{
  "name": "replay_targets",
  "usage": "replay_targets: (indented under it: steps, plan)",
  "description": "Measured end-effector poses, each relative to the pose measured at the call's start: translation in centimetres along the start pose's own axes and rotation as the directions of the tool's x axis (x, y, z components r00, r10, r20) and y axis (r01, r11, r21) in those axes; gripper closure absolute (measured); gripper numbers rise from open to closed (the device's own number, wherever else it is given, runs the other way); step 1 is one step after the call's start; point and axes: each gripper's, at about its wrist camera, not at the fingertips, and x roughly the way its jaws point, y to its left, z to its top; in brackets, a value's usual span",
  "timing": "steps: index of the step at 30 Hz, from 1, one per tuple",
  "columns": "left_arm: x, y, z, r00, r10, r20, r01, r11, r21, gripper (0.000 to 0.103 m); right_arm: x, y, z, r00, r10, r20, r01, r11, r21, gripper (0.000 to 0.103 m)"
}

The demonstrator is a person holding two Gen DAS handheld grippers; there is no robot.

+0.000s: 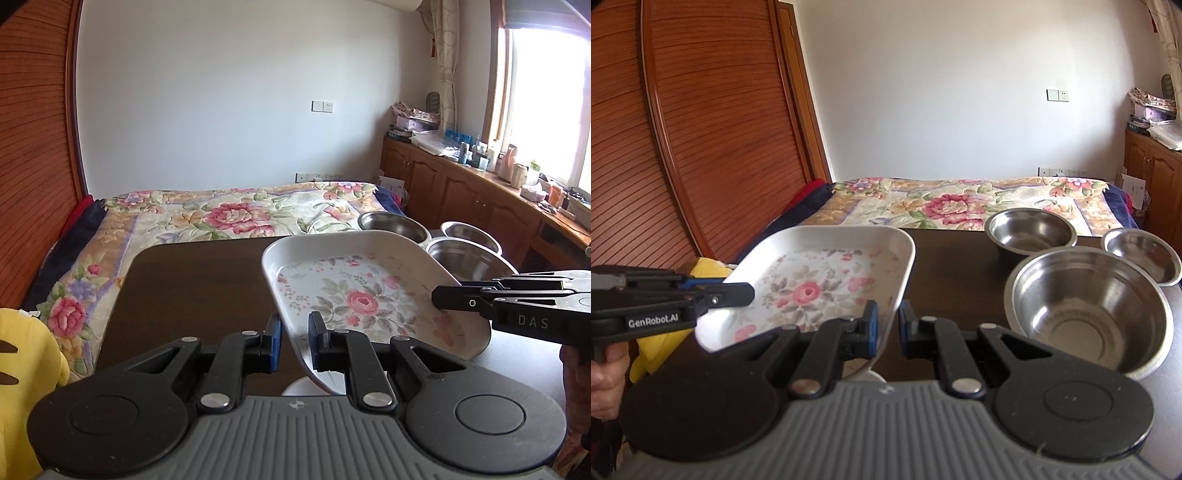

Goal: Organize plates and bowls

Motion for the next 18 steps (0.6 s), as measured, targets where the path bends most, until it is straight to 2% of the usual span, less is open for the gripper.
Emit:
replay_targets:
  steps: [8,18]
  plan:
    - [-0.5,-0.4,-1.7,1.000,-0.007,-0.016,0.007,1.000,0.009,0.087,-0.8,-0.4,-2.0,1.000,0.022,-0.004,-0.022,1.000,0.009,0.090]
    - [-1.0,-0.1,-4.0,1.000,-0.014,-0.022,0.013,0.999,-0.038,0.087,-1.8,0.5,-4.4,0.999,0.040,-0.021,-0.040,0.999,-0.017,0.089]
